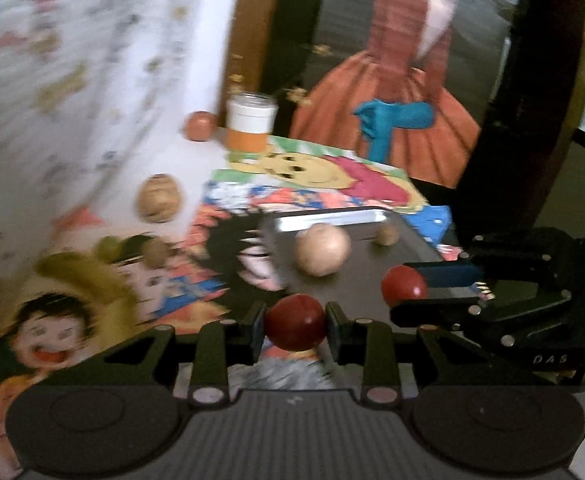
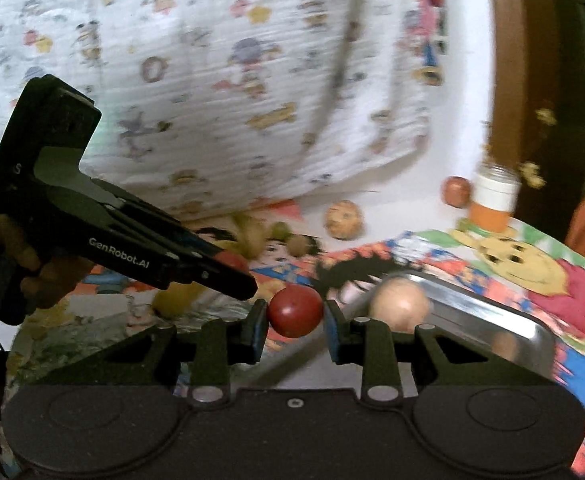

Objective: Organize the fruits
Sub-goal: 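Carry the red tomato in left tool while right tool carries cherry tomato to tray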

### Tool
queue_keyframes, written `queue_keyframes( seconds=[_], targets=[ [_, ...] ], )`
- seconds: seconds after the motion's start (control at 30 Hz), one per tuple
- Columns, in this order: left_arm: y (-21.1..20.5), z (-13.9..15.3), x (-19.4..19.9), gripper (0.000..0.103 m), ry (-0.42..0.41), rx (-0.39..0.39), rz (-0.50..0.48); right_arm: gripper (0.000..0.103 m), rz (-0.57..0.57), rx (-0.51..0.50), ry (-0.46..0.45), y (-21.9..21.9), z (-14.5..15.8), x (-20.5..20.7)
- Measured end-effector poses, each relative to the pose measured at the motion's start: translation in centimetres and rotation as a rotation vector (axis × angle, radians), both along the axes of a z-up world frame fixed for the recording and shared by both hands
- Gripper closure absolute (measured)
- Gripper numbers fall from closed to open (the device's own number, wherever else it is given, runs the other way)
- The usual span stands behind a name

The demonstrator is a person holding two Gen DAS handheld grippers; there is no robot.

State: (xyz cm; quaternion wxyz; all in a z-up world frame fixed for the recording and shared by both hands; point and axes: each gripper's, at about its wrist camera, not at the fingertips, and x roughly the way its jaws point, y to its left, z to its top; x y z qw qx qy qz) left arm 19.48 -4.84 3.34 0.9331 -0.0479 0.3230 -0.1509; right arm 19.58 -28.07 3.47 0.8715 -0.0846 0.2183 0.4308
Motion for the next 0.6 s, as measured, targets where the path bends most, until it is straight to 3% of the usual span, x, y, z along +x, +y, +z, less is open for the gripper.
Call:
queue_keyframes(
  seconds=[0.13,0.33,0.6],
  targets=[
    [-2.7,-0.4,2.0,0.068,0.013,0.000,-0.034,0.071,-0.100,-0.018,-0.006,-2.0,-0.5,0.7],
    [-5.5,-1.8,4.9,0.068,0.066,0.030,-0.011,0.071,-0.258,-0.053,0.013,-3.7,-2.3,2.9],
    [-7.8,-3.0,6.6,0.068,0.073,0.093,0.001,0.071,-0.326,-0.080,0.037,-4.7,-4.3,4.9]
  ],
)
